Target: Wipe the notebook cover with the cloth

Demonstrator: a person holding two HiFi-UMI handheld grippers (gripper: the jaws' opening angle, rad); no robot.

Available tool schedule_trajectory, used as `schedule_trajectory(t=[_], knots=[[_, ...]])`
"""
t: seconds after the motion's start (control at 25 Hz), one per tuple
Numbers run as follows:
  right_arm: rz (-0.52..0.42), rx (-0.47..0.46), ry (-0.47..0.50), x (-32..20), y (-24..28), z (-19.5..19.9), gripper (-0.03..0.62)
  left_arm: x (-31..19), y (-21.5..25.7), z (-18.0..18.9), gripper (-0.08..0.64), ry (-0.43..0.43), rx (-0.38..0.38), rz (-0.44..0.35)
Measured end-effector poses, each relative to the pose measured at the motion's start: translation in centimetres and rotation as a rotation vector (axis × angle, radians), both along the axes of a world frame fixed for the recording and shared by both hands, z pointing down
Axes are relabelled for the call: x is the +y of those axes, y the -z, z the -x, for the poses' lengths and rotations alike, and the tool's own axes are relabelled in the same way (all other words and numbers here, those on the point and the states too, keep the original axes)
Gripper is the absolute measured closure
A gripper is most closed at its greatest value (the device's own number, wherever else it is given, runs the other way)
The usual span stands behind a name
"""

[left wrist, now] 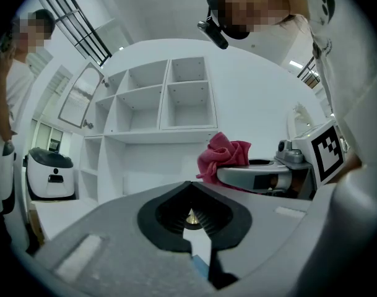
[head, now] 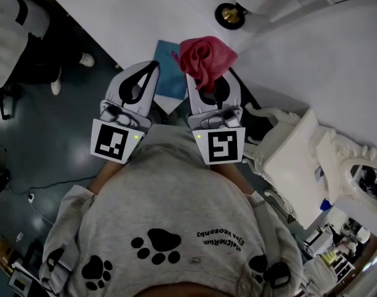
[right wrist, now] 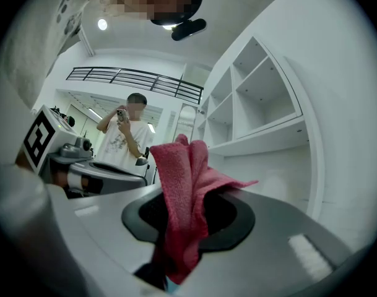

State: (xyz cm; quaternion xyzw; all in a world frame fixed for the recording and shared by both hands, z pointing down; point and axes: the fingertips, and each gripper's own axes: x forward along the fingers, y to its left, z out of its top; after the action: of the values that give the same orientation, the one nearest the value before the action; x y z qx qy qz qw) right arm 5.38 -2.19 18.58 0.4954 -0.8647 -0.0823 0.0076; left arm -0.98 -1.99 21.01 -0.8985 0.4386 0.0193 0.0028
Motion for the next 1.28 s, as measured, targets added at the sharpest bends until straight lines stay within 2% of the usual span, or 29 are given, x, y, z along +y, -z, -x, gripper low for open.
schedule_trajectory(t=[0.36, 0.8, 1.12, 1.28], knots=[[0.030, 0.022, -0.012, -3.0, -0.6, 0.2, 0.485, -3.2, -0.4, 0.3, 0.565, -0.034, -0.027, 0.023], [0.101, 0.081, 0.026, -6.6, -4.6, 0.8, 0.485, -5.3, -4.3, 0.9, 0.565, -0.052, -0.063, 0.092], [0.156, 0.167, 0.078, -9.2, -8.6, 1.8, 0.485, -6.5, -8.0, 1.3, 0.565, -0.066, -0.091, 0.134], [0.179, 0.269, 0.119, -9.8, -11.1, 2.3, 0.485, -6.6, -10.2, 1.5, 0.565, -0.069, -0.094, 0.169]])
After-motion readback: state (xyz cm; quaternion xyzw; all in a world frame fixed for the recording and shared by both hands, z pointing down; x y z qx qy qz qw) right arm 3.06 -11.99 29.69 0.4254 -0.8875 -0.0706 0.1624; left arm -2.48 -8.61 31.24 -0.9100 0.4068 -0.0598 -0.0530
